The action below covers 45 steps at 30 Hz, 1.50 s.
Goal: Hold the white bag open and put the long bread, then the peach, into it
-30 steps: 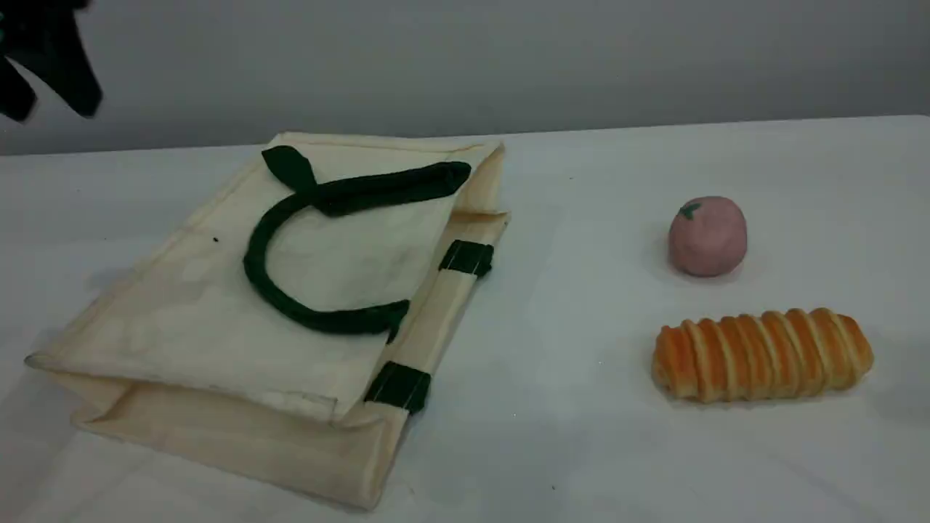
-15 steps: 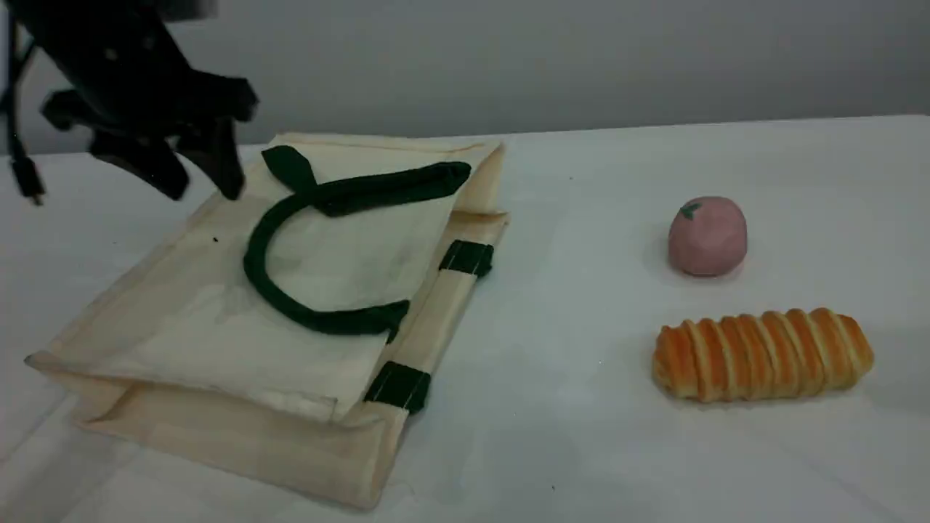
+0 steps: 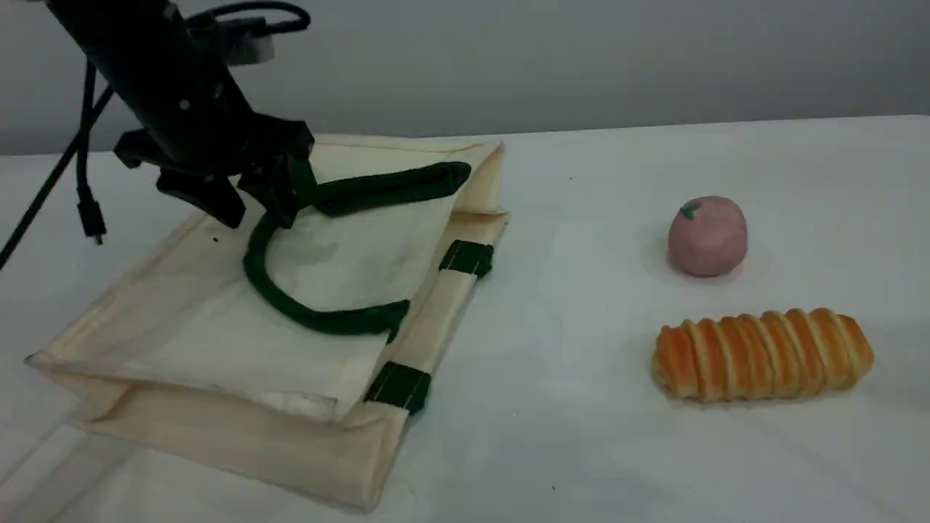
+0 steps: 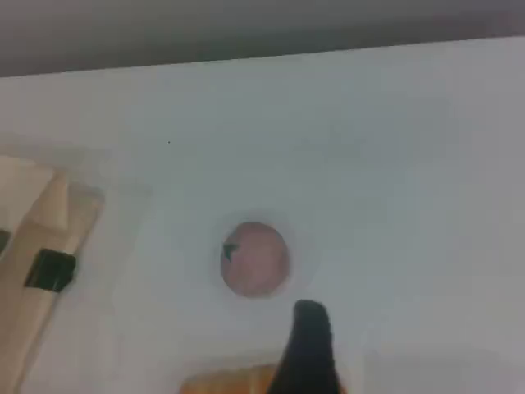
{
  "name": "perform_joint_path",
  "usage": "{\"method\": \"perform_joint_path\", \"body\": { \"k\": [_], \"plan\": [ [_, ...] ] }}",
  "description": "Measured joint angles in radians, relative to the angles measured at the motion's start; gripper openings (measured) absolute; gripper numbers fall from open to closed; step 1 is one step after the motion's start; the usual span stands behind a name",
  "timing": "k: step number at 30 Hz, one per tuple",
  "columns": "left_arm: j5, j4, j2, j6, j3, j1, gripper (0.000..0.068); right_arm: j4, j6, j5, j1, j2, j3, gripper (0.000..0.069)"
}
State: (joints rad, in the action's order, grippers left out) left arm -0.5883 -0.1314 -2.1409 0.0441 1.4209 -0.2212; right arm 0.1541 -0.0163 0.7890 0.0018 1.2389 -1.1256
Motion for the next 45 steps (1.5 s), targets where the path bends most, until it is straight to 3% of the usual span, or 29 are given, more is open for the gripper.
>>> {"method": "perform_joint_path", "body": {
  "k": [15,19,25,28,36,45],
  "plan": [
    [0.027,-0.011,-0.074,-0.001,0.000,-0.001,0.0401,0.000,-0.002,0.002,0.000,-0.001,0.000,0.0566],
    [0.028,-0.031,-0.096,0.000,0.000,-0.001,0.0321,0.000,-0.003,0.006,0.000,-0.001,0.000,0.0566],
    [0.024,-0.038,-0.093,0.010,0.000,-0.001,0.0075,0.000,-0.003,0.015,0.000,-0.001,0.000,0.0566],
    [0.002,-0.037,-0.079,0.042,0.014,-0.001,0.0071,0.000,-0.003,0.015,0.000,-0.001,0.000,0.0566],
    [-0.244,-0.032,-0.021,0.208,0.182,-0.001,0.0071,-0.005,-0.003,0.016,0.000,-0.001,0.000,0.0566],
    [-0.582,-0.034,0.023,0.265,0.431,-0.001,0.0071,0.003,-0.003,0.000,0.000,0.013,0.000,0.0566]
  ]
}}
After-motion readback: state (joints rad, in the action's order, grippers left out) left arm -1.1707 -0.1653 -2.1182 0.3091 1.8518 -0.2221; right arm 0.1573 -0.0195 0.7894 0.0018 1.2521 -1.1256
